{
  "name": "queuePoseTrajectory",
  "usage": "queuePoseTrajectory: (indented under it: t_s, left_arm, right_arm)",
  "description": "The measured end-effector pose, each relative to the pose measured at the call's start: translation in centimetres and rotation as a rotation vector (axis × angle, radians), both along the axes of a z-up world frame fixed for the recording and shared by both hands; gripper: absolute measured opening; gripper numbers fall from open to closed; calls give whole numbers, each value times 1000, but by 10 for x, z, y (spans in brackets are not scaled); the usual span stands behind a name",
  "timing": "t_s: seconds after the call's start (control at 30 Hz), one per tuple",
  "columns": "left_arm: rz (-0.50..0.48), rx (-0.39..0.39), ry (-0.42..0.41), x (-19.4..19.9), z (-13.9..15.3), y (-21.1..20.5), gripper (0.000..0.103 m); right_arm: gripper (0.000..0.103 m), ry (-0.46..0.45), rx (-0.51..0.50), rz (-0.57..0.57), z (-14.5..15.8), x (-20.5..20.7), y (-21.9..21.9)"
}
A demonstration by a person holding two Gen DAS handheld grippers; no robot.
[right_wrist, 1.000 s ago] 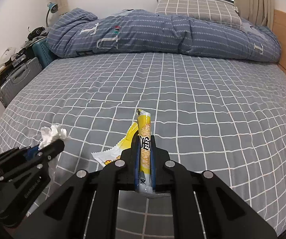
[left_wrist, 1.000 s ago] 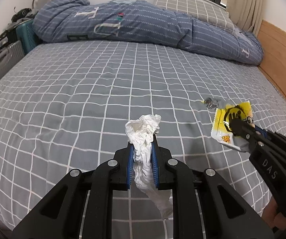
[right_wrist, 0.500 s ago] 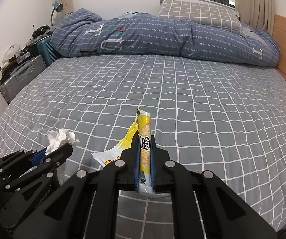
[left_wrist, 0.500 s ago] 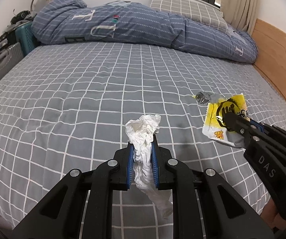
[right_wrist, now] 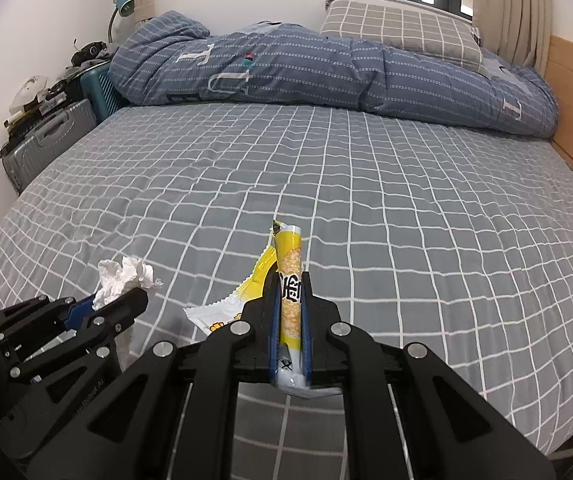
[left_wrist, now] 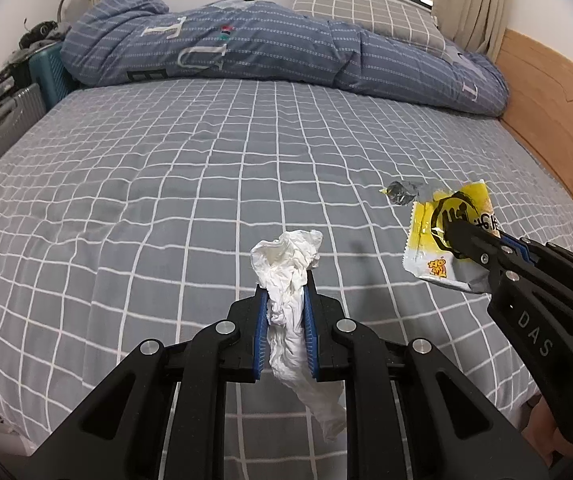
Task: Collect trash
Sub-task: 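Carry the tissue and yellow wrappers off the bed over the floor bin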
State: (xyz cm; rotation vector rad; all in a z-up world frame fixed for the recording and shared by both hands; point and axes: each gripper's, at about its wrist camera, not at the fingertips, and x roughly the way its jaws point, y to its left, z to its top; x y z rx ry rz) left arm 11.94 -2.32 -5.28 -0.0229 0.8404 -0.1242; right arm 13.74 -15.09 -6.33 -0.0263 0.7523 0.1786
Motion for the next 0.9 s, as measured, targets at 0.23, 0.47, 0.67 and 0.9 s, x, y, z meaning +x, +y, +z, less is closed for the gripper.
queuePoseTrajectory:
  t_s: [0.23, 0.47, 0.67, 0.9]
  left_arm:
    - [-8, 3, -4, -19, 2, -3, 15]
    - [-22, 12, -7, -41, 3, -7, 15]
    - [-19, 16, -14, -58, 6, -8, 15]
    - [-25, 28, -7, -75, 1, -9, 15]
  right_arm:
    - [8, -6, -11, -3, 2, -25, -6]
    - [8, -20, -18, 3, 8, -48, -9]
    - [8, -18, -16, 4, 9, -64, -12]
    - [8, -3, -35, 16, 1, -83, -7]
